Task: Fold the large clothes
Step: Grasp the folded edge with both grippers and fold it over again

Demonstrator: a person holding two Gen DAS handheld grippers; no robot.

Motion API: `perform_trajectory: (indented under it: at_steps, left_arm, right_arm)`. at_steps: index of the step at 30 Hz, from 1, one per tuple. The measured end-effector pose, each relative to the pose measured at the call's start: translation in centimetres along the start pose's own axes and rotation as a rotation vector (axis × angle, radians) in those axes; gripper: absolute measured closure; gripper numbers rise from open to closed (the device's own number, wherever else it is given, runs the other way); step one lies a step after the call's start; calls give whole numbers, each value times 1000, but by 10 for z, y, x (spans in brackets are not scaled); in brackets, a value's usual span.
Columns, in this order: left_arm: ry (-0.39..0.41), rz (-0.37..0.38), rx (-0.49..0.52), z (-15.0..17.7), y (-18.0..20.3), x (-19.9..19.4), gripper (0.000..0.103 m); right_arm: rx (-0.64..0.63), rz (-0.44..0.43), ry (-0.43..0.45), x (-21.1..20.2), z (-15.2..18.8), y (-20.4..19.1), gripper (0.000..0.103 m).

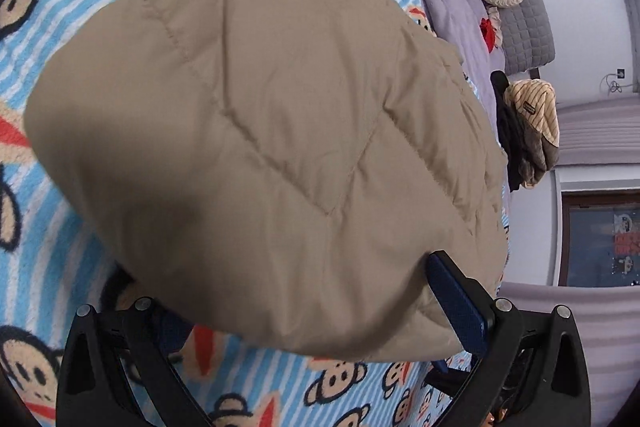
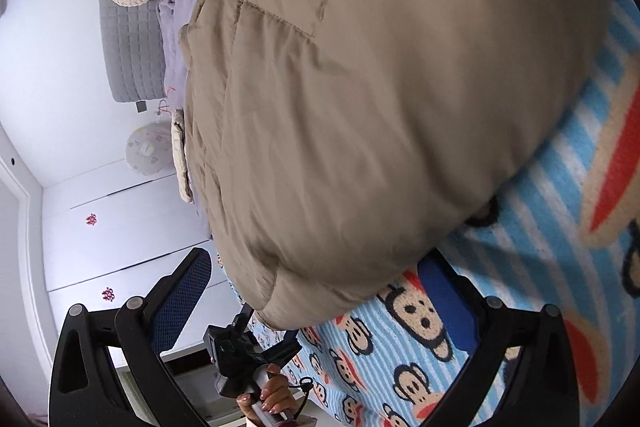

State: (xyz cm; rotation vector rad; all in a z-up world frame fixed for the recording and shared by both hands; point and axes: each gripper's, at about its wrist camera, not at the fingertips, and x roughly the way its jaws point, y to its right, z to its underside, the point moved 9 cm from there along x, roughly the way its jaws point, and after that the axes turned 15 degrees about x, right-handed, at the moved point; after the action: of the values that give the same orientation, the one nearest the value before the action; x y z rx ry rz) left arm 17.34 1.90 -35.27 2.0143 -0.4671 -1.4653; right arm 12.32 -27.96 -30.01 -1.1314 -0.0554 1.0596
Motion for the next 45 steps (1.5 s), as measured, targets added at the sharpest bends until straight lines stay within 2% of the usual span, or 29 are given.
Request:
perform_trajectory:
  at_steps: [6,10,11,12,13,14,15,16,17,18,20,22,27,33,38,40,41,42,43,44,45]
  left_arm:
    - [41,-21,-7,-25,3,22,0]
    - [39,-51,-71,-34,-4,35,0]
    - [39,-60,-71,-36,-3,35,4]
    - [40,-71,-56,-38,-1,34,25]
    - [40,-66,-33,-40,3,34,34]
    - [45,-42,-16,-42,9,32,56]
    - [52,-19,-5,-45,13,28,69]
    - [59,-12,16,-47,17,23,73]
    - [63,-9,44,-49,22,18,77]
    - [65,-7,73,-50,28,14,79]
    - [70,3,120,-50,38,3,80]
    - [77,19,159,-47,47,-10,80]
    - [53,37,227,-26,64,-38,80]
    - [-87,38,272,45,56,-67,80]
    - [-238,-35,222,121,16,-77,80]
    - [-253,-62,181,132,2,-72,76]
    - [-256,-78,163,133,-4,-67,69]
    - [-260,-104,152,132,-9,-64,54]
    - [-267,-141,151,130,-13,-61,46]
    - [-273,-163,156,130,-16,-60,39]
    - [-280,-164,160,129,-16,-61,39]
  right_arm:
    - [-1,-84,-16,25,-13,-20,0]
    - [-14,-60,4,40,-22,-18,0]
    - [-3,-56,12,42,-23,-16,0]
    - [8,-53,19,42,-23,-16,0]
    - [20,-50,22,42,-23,-16,1]
    - [32,-43,25,41,-22,-16,6]
    - [44,-27,30,40,-22,-16,13]
    - [51,-20,34,39,-21,-15,38]
    - [53,-24,38,37,-20,-16,52]
    - [47,-34,40,34,-19,-18,57]
    - [18,-44,35,28,-12,-24,70]
    - [-14,-46,25,21,-4,-27,74]
    - [-57,-47,-12,-1,22,-23,75]
    - [-51,-9,-66,-30,68,21,75]
    - [8,44,-124,-49,115,86,74]
    - [35,88,-124,-49,122,112,73]
    - [43,100,-116,-47,122,121,71]
    - [45,103,-109,-44,121,126,70]
    - [41,112,-100,-41,119,128,66]
    - [37,126,-92,-39,117,128,61]
    - [33,144,-90,-37,116,127,59]
